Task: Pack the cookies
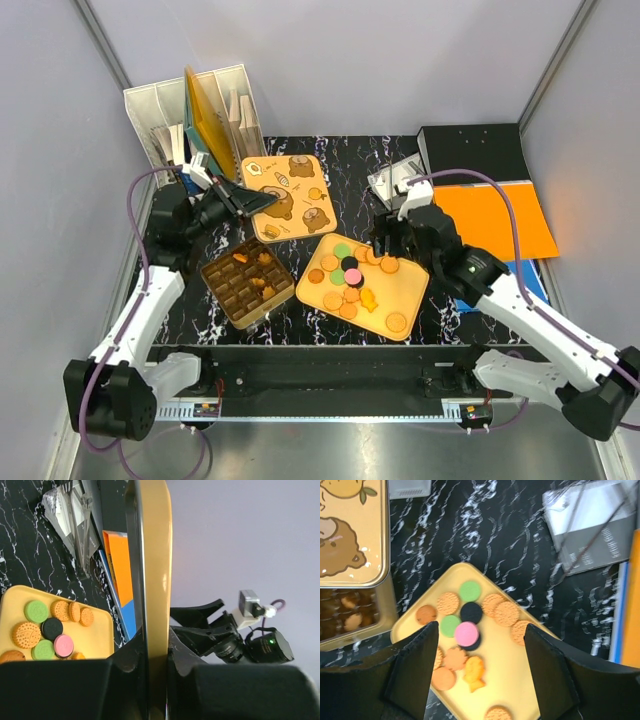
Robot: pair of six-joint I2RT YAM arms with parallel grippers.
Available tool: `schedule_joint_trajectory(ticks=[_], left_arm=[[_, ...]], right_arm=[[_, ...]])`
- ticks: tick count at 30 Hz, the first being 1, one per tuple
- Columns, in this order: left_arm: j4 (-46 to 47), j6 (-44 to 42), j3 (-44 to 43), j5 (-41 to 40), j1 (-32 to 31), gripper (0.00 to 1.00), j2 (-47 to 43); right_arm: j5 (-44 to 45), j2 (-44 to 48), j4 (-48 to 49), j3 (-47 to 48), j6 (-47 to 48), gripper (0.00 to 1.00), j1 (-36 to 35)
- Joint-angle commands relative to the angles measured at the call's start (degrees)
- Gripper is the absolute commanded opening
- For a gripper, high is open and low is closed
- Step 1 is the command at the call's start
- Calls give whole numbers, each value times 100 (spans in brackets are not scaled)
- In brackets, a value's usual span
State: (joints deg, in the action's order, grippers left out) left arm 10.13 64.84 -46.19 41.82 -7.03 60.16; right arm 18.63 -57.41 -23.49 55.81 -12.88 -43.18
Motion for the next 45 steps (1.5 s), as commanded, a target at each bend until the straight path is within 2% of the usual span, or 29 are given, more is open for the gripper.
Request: schedule_joint_trajectory(ticks=[1, 4, 7, 8, 12, 18, 23, 31, 33, 38, 45], left_arm=[[701, 178, -48, 282, 236, 0, -84], [438, 100, 14, 370, 456, 0, -136], [60, -85, 137, 336, 544, 0, -241], [7, -129, 233, 283, 553, 0, -277], [216, 2, 366, 282, 562, 1, -356], [638, 310, 23, 335, 562, 1, -58], [639, 372, -267, 309, 562, 1, 188], [1035, 749, -609, 300, 562, 2, 584], [1088, 802, -767, 300, 562, 2, 742], [1070, 785, -1164, 344, 597, 2, 971], [1237, 820, -707, 248, 597, 2, 901]], right_arm=[[-1507, -533, -7, 404, -1020, 77, 467], [-2237, -921, 177, 369, -1496, 72, 775], [-3019, -1167, 756, 159, -1717, 67, 890], [-3206, -1246, 984, 132, -1752, 61, 899], [-4373, -1799, 1539, 35, -1954, 56, 899], [-5167, -2501, 2296, -44, -2455, 44, 899], [-5589, -3196, 2778, 105, -2701, 45, 890], [-5494, -3769, 2911, 343, -2667, 58, 785], [-5161, -3708, 2876, 290, -2588, 59, 785], [-3843, -3278, 1875, 247, -2096, 54, 898], [-3762, -2908, 1628, 35, -1954, 53, 952]])
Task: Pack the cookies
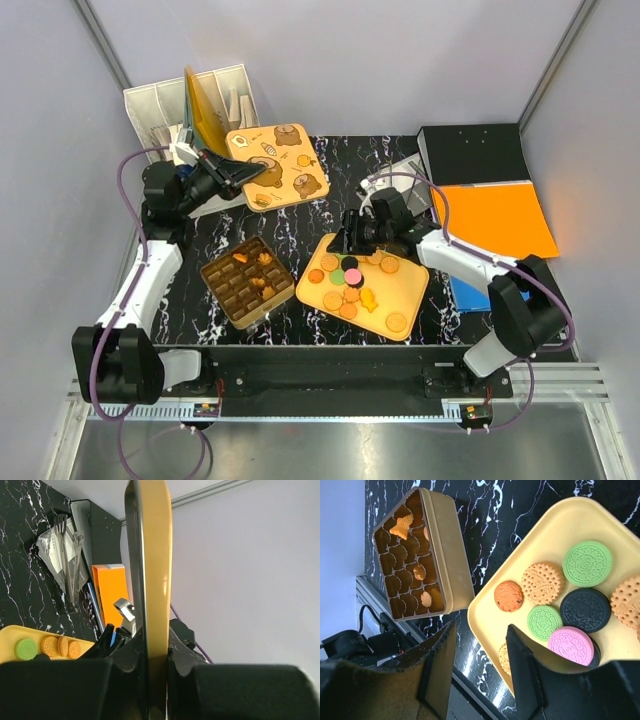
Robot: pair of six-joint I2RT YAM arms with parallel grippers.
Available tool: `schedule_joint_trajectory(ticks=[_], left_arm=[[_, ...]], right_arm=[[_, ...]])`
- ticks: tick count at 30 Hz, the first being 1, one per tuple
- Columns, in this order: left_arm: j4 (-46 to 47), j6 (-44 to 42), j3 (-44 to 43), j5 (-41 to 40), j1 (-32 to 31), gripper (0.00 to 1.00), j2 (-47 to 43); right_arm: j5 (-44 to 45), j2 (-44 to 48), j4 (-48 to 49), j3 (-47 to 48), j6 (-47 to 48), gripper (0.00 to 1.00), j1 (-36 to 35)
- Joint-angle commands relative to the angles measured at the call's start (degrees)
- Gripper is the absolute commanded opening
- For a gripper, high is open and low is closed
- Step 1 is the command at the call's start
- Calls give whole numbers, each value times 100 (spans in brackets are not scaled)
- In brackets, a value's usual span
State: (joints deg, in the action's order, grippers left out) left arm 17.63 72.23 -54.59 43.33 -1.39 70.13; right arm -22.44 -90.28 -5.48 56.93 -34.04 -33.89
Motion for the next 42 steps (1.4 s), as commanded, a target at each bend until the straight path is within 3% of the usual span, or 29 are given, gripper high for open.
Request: schedule_joint_trajectory(ticks=[1, 3, 8, 12, 18, 28, 32, 36, 42], left_arm=[[444, 64, 263, 62, 33, 2, -139], [338, -59, 369, 35, 33, 2, -289], [-917, -630, 633, -447, 33, 2, -833], [-1665, -780, 1229, -834, 33, 1, -1430], [-1956, -754, 1837, -1028, 33, 1, -1906], [-2176, -1053, 1794, -1546, 25, 1, -2118], [-2185, -1175, 1724, -1749, 7, 2, -2065], [-2578, -1430, 1697, -1618, 16, 2, -2003], [-2967, -1580, 1697, -1591, -2, 0, -1792]], right_arm=[[415, 554, -156, -111, 109, 53, 23], [757, 783, -173, -217, -58, 53, 23], [1793, 1688, -568, -437, -296, 54, 31], [1883, 1961, -727, -498, -384, 55, 23], [1875, 2085, -771, -446, -252, 55, 31], [2015, 2023, -859, -261, -33, 56, 23], [1998, 1962, -850, -226, -24, 60, 23], [2216, 2075, -797, -270, 213, 72, 14], [2122, 2444, -621, -419, 706, 73, 14]])
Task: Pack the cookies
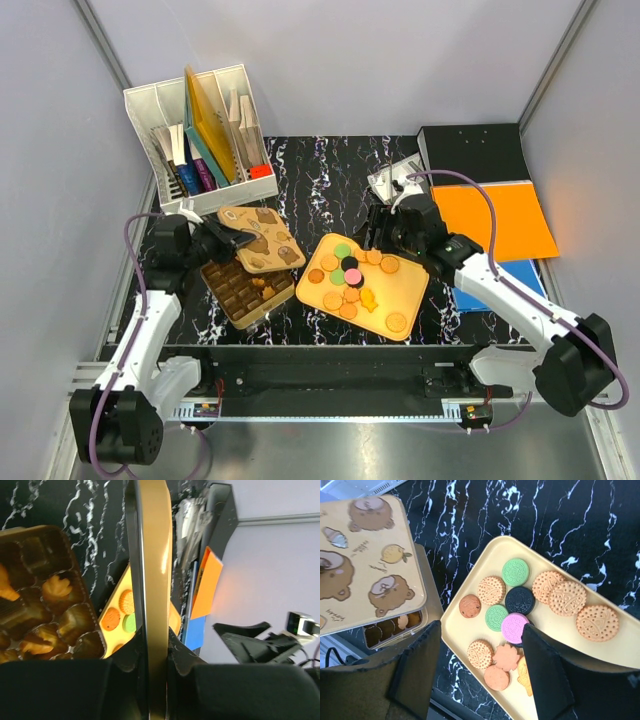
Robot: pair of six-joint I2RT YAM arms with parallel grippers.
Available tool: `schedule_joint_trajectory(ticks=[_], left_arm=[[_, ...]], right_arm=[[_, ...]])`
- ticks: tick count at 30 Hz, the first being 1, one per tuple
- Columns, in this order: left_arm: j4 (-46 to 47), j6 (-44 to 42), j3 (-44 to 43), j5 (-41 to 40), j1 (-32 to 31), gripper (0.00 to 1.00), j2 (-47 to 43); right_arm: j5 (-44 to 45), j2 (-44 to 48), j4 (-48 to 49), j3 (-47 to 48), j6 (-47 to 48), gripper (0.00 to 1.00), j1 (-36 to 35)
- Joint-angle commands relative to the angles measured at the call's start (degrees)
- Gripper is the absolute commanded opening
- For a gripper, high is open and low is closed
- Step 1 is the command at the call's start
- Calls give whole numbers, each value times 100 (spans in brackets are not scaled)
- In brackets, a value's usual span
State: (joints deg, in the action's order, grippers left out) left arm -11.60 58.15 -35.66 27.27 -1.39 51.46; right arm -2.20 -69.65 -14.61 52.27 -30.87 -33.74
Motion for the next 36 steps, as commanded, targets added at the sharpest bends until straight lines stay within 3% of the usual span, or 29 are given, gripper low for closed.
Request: schedule_joint_trajectory(ticks=[1, 12, 17, 36], left_arm=[[-10, -120, -161, 16, -11, 0, 74], [105, -120, -231, -397, -204, 3, -689], [-220, -172, 199, -783, -195, 4, -1628], [-721, 530, 1728, -1215, -11, 6, -3388]], right_arm=[[36, 399, 283, 20, 398, 73, -1], [8, 645, 336, -296, 345, 72, -132], [97, 689, 415, -358, 389, 72, -291], [-132, 320, 556, -235, 328, 72, -318]])
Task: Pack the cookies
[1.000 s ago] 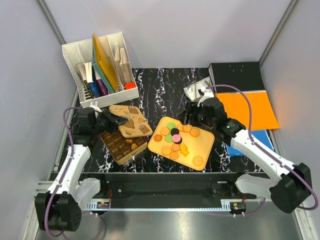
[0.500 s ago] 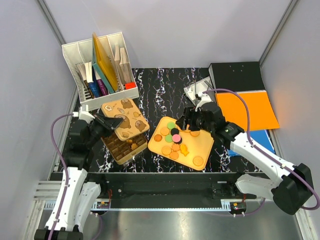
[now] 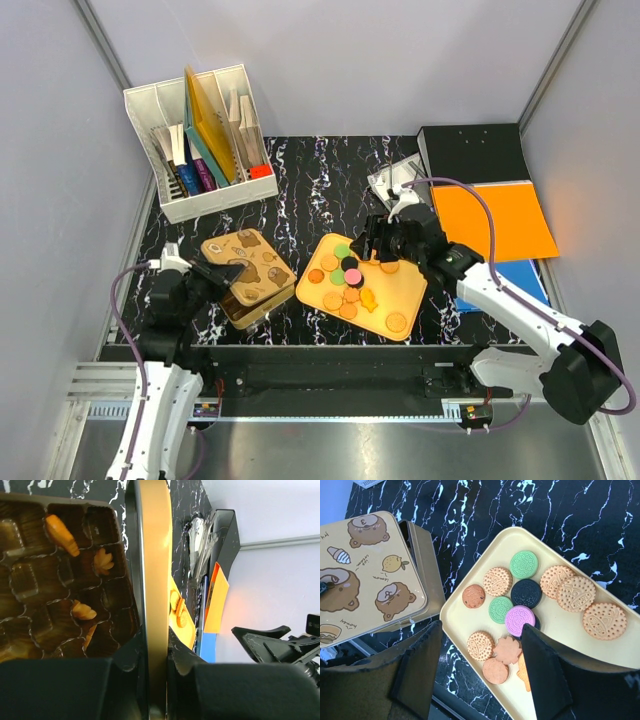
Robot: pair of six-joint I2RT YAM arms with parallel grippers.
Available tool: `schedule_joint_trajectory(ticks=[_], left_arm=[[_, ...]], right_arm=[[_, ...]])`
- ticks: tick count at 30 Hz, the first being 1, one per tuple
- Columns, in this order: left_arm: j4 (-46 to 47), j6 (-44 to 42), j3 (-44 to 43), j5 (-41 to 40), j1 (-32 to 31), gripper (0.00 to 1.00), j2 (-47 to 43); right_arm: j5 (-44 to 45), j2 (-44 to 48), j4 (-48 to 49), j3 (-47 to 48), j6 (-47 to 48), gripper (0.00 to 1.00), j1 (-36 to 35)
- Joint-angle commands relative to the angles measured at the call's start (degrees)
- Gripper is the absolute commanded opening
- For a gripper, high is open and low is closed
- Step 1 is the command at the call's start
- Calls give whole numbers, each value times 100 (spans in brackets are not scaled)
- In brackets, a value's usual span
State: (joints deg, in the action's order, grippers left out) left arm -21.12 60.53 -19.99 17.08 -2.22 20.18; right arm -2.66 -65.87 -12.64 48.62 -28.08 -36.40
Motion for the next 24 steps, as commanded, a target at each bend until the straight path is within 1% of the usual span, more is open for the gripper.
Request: schedule_joint_trajectory(ticks=[1, 7, 10, 15, 20, 24], left_arm=[[188, 319, 179, -214, 81, 6, -348], [-303, 310, 92, -363, 160, 7, -375], [-558, 275, 13, -442, 178, 9, -270], [-866, 55, -251, -504, 204, 11, 222], [-929, -111, -505, -539, 213, 17, 468], [-806, -208, -655, -522, 213, 19, 574]], right_arm=[[-95, -101, 368, 130, 39, 72, -51], [-200, -277, 385, 244, 30, 72, -51], [-288, -400, 385, 306, 21, 73, -51], [-560, -734, 368, 464, -31, 78, -42], [-894, -998, 359, 701, -102, 80, -51], [-921, -1060, 342, 798, -119, 80, -51]])
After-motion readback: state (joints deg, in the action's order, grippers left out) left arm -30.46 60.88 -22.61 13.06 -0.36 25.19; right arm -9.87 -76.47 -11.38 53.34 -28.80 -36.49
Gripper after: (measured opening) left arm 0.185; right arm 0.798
